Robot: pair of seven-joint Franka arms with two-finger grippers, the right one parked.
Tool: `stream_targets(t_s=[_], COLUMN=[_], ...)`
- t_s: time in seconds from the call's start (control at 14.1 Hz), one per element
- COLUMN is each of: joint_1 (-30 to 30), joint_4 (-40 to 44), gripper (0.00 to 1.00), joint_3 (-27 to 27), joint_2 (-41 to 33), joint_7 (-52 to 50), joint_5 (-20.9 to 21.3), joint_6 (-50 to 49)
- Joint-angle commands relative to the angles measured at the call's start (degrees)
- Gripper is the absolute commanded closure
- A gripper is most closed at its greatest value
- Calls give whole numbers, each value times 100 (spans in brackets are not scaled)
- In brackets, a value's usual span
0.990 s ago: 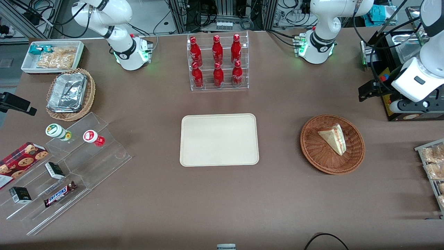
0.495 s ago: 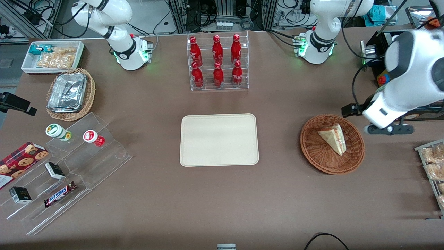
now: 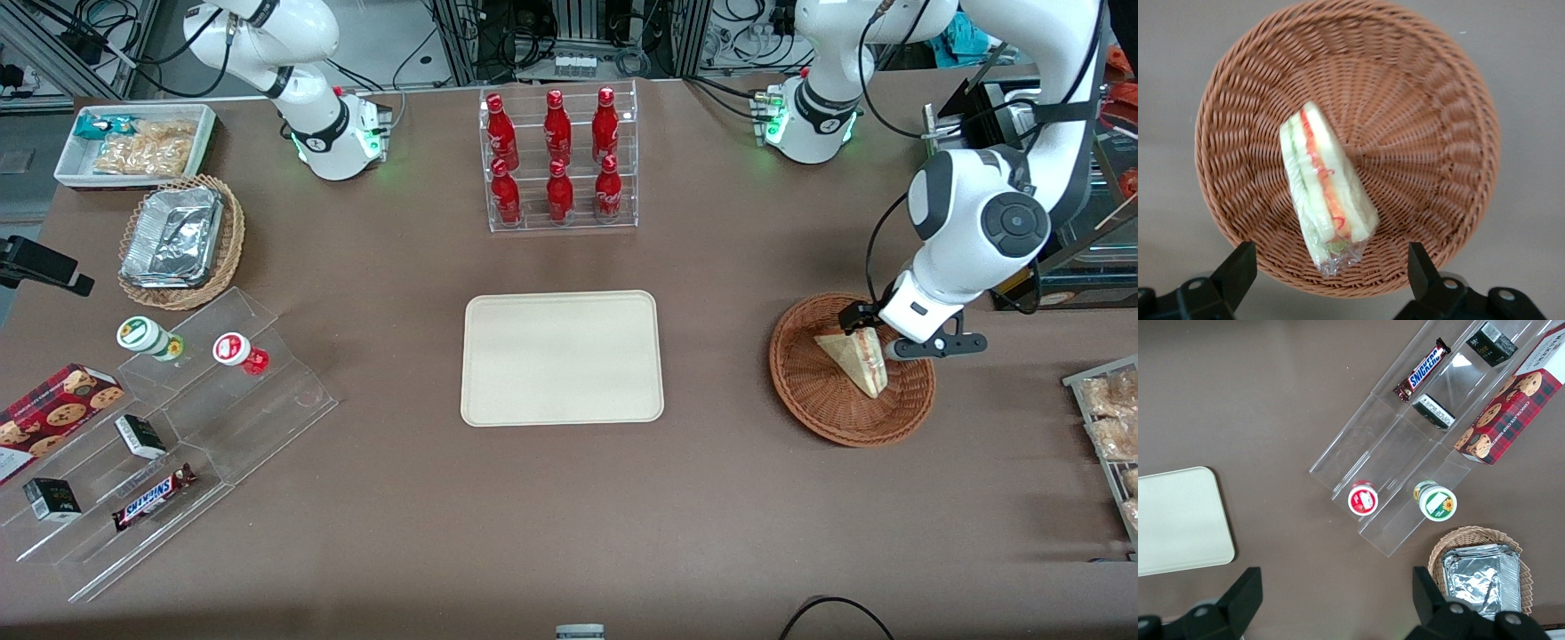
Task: Place sandwich from basket to tray
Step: 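Close the left gripper on the sandwich and lift it from the basket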
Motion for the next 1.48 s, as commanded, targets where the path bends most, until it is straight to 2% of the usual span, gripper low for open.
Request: stream_targets(t_s=[0.0, 0.14, 0.21, 0.64, 0.71, 0.78, 0.85, 0.92, 1.13, 1.27, 1.41], joint_1=[-10, -45, -71, -63, -63, -63, -63, -71, -80, -246, -500], joint_4=[-154, -162, -162, -154, -154, -154, -145, -110, -31, 371, 1152], gripper=[0, 0, 0, 0, 15, 55, 85, 91, 95, 97, 98], joint_3=[-12, -12, -21, -21, -21, -21, -12, -21, -47, -170, -319], joint_2=[-52, 238, 344, 731, 784, 776, 749, 714, 416, 310, 397], joint_7=[-1860, -3681, -4116, -4146, -4146, -4138, -4129, -4042, -3314, -2804, -2042], joint_5=[73, 73, 81, 90, 90, 90, 90, 99, 90, 90, 64], joint_6=[129, 680, 857, 956, 956, 938, 912, 842, 342, -367, -1465])
